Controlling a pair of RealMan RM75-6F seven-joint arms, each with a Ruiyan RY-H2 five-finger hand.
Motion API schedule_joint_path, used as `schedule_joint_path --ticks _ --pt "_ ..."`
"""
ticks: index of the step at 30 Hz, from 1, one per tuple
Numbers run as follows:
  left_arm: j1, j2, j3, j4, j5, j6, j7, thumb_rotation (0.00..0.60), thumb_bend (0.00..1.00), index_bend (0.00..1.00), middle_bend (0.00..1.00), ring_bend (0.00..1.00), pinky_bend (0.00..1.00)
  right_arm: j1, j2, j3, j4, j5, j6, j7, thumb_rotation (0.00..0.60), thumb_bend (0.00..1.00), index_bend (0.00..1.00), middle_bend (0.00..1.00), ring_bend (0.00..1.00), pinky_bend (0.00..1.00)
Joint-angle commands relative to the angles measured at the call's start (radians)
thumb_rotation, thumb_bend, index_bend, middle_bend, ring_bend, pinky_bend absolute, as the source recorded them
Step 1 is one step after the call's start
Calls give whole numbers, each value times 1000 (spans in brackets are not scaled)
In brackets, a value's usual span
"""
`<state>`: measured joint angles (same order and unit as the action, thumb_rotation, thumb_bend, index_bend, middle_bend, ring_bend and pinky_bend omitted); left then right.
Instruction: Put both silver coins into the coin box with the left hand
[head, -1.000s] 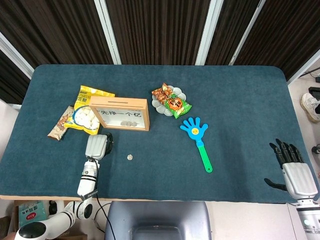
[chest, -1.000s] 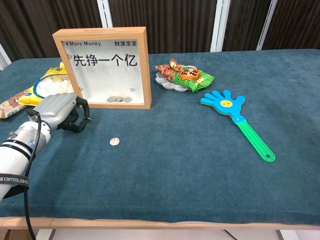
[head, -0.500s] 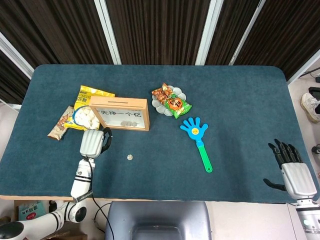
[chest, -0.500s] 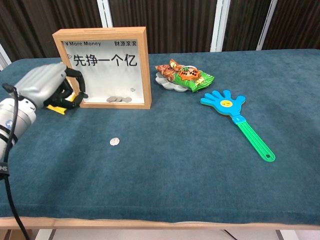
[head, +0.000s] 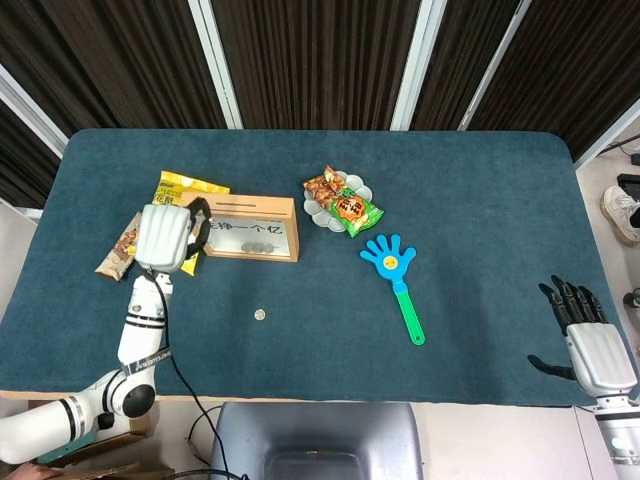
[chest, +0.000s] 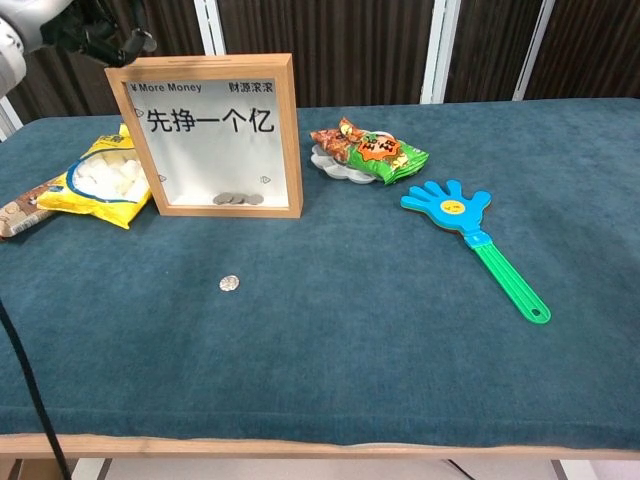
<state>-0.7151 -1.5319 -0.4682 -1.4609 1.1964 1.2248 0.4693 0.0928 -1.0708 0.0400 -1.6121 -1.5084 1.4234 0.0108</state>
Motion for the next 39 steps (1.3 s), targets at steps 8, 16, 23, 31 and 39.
schedule_joint_path --ticks 8,16,23,31,39 --pt "-156 -38 -50 146 -154 -115 62 600 458 636 1000 1000 1000 12 8 3 6 15 -28 16 600 153 0 0 0 0" --pt "-186 -51 -32 180 -188 -119 54 600 458 635 1000 1000 1000 9 13 5 9 22 -23 31 600 152 0 0 0 0" --pt "-189 -41 -2 162 -210 -121 57 600 459 642 1000 1000 1000 1 14 4 7 20 -9 28 600 153 0 0 0 0" --pt "-204 -51 21 174 -223 -123 49 600 458 637 1000 1000 1000 -6 14 6 9 23 2 30 600 153 0 0 0 0" --pt "-217 -60 34 185 -238 -118 55 600 459 611 1000 1000 1000 -10 19 7 10 22 9 42 600 152 0 0 0 0"
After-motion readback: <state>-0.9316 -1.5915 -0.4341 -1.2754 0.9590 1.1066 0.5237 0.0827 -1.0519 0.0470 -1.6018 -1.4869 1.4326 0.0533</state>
